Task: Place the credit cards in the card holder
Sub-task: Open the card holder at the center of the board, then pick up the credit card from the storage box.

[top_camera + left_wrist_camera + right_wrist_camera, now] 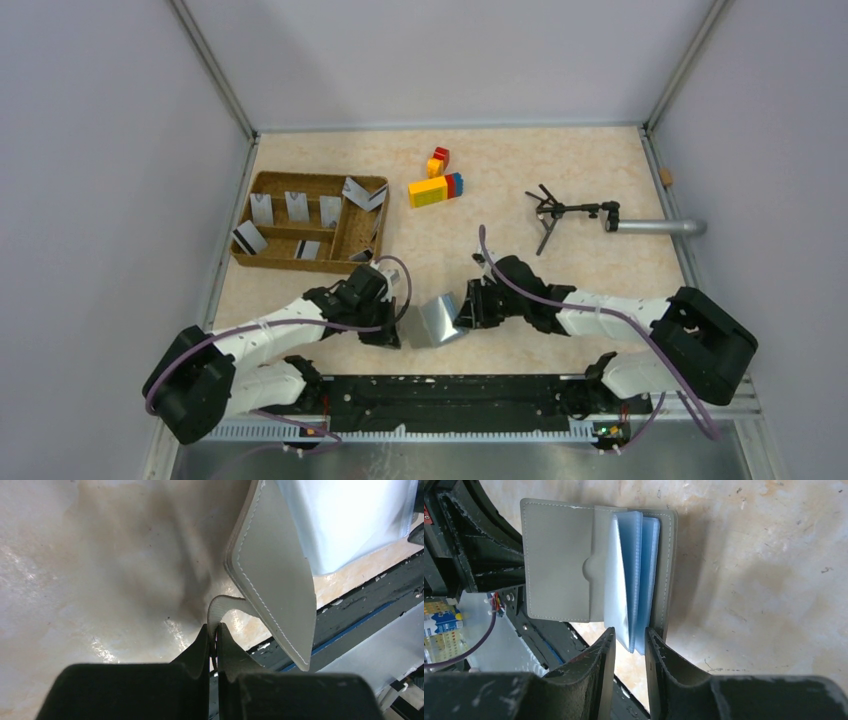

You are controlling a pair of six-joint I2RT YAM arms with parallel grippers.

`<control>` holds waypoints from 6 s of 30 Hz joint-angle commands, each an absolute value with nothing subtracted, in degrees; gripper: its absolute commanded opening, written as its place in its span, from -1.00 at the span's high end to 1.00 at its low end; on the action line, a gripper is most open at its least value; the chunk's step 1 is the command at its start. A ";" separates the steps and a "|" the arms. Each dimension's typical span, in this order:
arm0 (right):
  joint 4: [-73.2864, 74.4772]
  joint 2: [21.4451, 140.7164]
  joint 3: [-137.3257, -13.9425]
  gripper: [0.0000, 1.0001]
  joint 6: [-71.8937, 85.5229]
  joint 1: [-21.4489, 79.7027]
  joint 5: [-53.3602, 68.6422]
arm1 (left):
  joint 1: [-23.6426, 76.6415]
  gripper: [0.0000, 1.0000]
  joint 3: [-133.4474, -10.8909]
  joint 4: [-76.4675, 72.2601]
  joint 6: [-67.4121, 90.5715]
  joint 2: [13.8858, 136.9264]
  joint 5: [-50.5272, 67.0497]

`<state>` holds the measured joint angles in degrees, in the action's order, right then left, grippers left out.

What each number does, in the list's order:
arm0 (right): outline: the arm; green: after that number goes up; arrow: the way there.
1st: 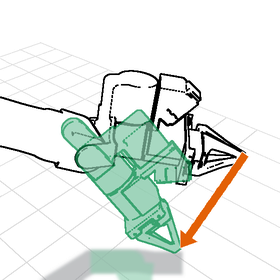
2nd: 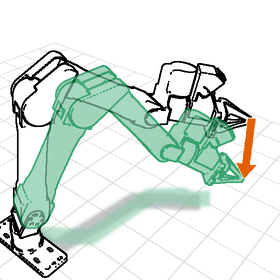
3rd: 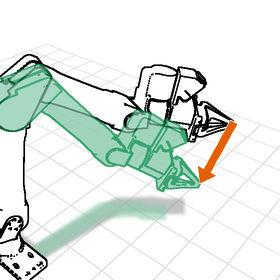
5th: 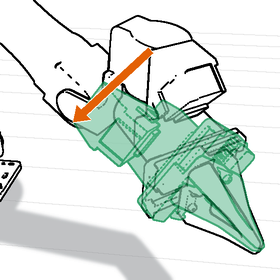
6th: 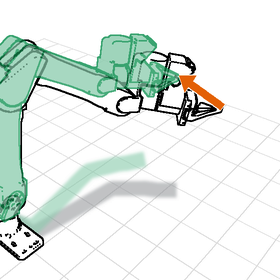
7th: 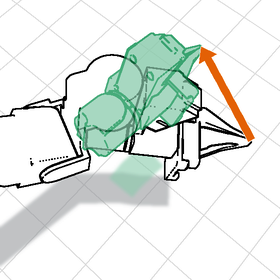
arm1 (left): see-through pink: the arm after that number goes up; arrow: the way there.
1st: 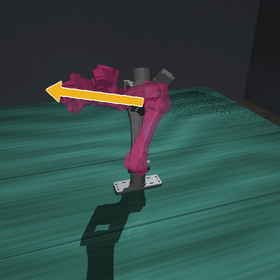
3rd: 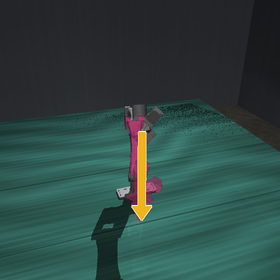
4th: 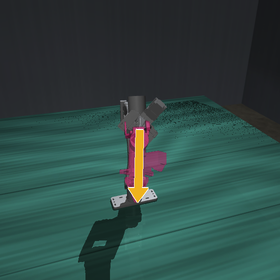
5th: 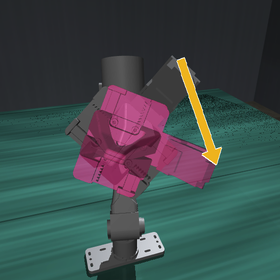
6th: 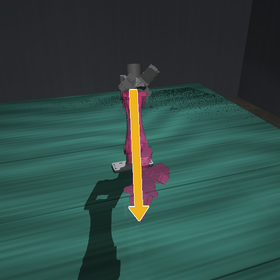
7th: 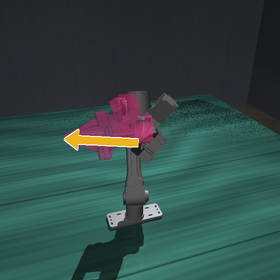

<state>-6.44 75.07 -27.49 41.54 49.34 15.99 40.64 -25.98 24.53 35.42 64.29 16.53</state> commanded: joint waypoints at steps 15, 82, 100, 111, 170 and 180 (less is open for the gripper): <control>-13.95 79.17 -32.50 0.51 41.09 51.79 19.16 | 40.52 1.00 -27.62 12.66 36.14 70.63 15.73; -19.98 85.15 -33.77 0.38 46.80 55.92 9.07 | 40.55 0.03 -25.32 1.20 43.24 60.94 10.31; -14.45 85.02 -33.23 0.56 47.32 55.92 3.30 | 42.77 0.18 -25.14 -11.06 46.64 64.14 15.38; -12.70 84.36 -32.34 0.58 48.29 55.90 1.47 | 44.03 0.29 -21.42 -19.11 49.21 72.79 14.18; -2.37 68.14 -29.55 0.41 49.14 52.17 0.42 | 36.79 -0.52 -47.24 27.66 30.52 62.20 8.79; -0.19 71.66 -30.24 0.39 48.21 52.15 -5.98 | 25.75 -0.62 -56.25 38.48 16.86 63.26 -1.72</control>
